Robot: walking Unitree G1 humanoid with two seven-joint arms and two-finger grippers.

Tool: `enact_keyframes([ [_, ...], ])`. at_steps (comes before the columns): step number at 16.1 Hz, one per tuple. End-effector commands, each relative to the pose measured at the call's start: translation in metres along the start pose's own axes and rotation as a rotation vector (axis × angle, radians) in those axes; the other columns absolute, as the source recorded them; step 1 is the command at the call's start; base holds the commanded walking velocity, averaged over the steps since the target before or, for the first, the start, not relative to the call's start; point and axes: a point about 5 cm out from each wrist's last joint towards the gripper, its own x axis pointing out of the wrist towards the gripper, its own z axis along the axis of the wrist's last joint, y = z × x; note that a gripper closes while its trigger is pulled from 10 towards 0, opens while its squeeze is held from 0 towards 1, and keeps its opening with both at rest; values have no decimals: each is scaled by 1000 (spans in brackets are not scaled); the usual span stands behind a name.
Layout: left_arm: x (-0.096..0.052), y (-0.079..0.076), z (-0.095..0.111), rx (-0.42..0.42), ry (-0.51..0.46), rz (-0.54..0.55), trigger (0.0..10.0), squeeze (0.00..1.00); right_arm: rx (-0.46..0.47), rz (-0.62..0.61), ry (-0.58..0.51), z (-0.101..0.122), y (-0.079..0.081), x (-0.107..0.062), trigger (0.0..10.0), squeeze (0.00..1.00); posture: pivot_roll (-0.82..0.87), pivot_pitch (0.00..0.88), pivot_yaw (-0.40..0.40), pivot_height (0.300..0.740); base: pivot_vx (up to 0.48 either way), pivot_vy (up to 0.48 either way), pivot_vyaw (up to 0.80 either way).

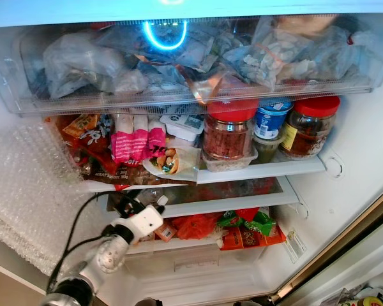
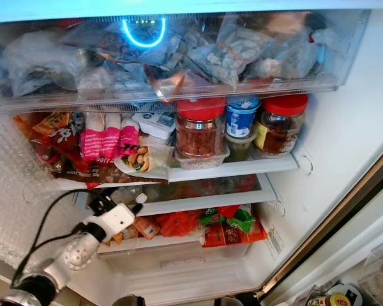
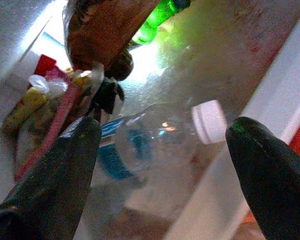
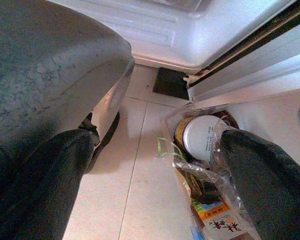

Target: Restocking fridge

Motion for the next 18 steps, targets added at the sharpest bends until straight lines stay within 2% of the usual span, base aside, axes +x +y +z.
enact_keyframes([
  [1, -5, 0, -5, -21, 21, 5, 10000, 0, 5, 1, 0, 0, 1, 0, 10000, 0, 8, 25, -20, 646, 0, 0, 0],
  [4, -14, -4, -8, -131, 28, 44, 10000, 0, 0, 3, 2, 0, 1, 0, 10000, 0, 10, 23, -23, 646, 0, 0, 0],
  [7, -21, -9, -8, -141, 24, 42, 10000, 0, -4, 2, 1, 0, 1, 0, 10000, 0, 14, 23, -24, 646, 0, 0, 0],
  [10, -19, -4, -10, -160, 40, 66, 10000, 0, -4, 1, 1, 0, 1, 0, 10000, 0, 11, 22, -24, 646, 0, 0, 0],
  [13, -18, -1, -11, -302, 76, 114, 10000, 0, -2, -1, 1, 0, 1, 0, 10000, 0, 7, 19, -21, 646, 0, 0, 0],
  [15, -19, -1, -18, -351, 130, 140, 10000, 0, -3, 0, 1, 0, 1, 0, 10000, 0, 10, 19, -23, 646, 0, 0, 0],
  [16, -19, 0, -18, -354, 137, 145, 10000, 0, -3, 0, 1, 0, 1, 0, 10000, 0, 10, 19, -23, 646, 0, 0, 0],
  [18, -16, 7, -21, -303, 159, 179, 10000, 0, -4, 1, 1, 0, 1, 0, 10000, 0, 10, 20, -23, 646, 0, 0, 0],
])
